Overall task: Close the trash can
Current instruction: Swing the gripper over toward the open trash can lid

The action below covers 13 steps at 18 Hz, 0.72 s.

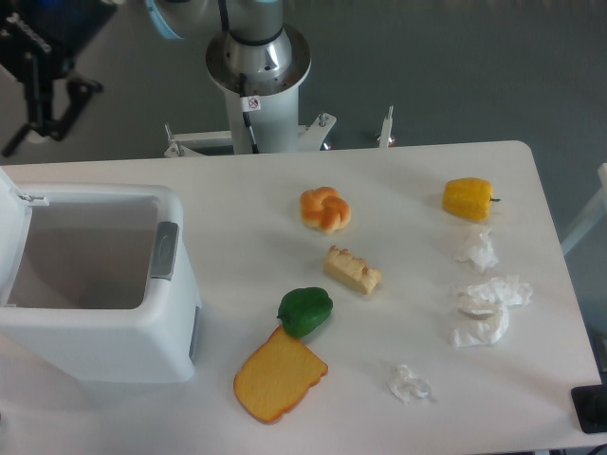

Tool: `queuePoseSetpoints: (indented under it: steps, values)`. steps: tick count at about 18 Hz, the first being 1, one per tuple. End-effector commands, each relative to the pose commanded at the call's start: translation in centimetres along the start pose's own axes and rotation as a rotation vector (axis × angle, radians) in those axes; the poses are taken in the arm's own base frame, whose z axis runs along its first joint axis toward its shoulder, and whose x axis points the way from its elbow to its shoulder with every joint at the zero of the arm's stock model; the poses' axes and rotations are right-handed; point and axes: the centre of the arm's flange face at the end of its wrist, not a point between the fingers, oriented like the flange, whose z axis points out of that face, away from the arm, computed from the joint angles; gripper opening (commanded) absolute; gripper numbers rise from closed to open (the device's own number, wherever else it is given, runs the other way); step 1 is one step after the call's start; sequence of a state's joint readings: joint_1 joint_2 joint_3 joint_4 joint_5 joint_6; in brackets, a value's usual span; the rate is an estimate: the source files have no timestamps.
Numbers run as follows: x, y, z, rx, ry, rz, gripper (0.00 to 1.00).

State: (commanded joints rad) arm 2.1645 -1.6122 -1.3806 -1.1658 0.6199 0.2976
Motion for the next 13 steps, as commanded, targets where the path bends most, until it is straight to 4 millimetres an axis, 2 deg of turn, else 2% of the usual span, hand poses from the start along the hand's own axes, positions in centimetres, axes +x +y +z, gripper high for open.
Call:
queuePoseSetpoints:
  steps: [4, 6, 13]
  values:
    - [2.1, 0.1, 1.4, 0.001, 0.037, 0.048, 1.0]
    - [2.6, 0.0, 1.8, 0.004, 0.058, 0.06, 1.0]
    - [3.8, 0.7, 5.2, -0.022, 0.149, 0.083, 1.0]
